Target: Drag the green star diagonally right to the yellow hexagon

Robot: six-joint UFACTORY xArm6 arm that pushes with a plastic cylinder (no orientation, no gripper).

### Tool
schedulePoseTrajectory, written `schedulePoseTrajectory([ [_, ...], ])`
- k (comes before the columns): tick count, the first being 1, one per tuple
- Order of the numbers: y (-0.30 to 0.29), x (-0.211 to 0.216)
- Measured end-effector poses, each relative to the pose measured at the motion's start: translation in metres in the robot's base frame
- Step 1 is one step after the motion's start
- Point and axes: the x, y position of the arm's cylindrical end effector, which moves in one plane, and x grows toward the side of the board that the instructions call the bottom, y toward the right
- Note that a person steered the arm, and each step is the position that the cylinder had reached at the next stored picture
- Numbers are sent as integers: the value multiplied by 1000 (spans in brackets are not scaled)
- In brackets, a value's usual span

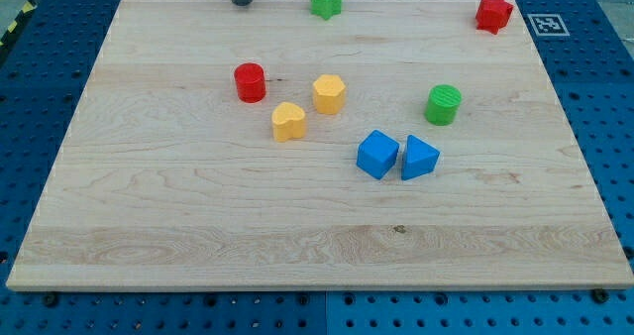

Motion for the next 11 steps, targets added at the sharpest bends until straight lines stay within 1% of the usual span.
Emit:
schedulePoseTrajectory([
  [1, 69, 1],
  [2, 117, 1],
  [3, 126, 1],
  [5, 194, 2],
  [6, 195, 22],
  [7, 195, 58],
  [9, 195, 104],
  [10, 199, 116],
  [11, 199, 118],
])
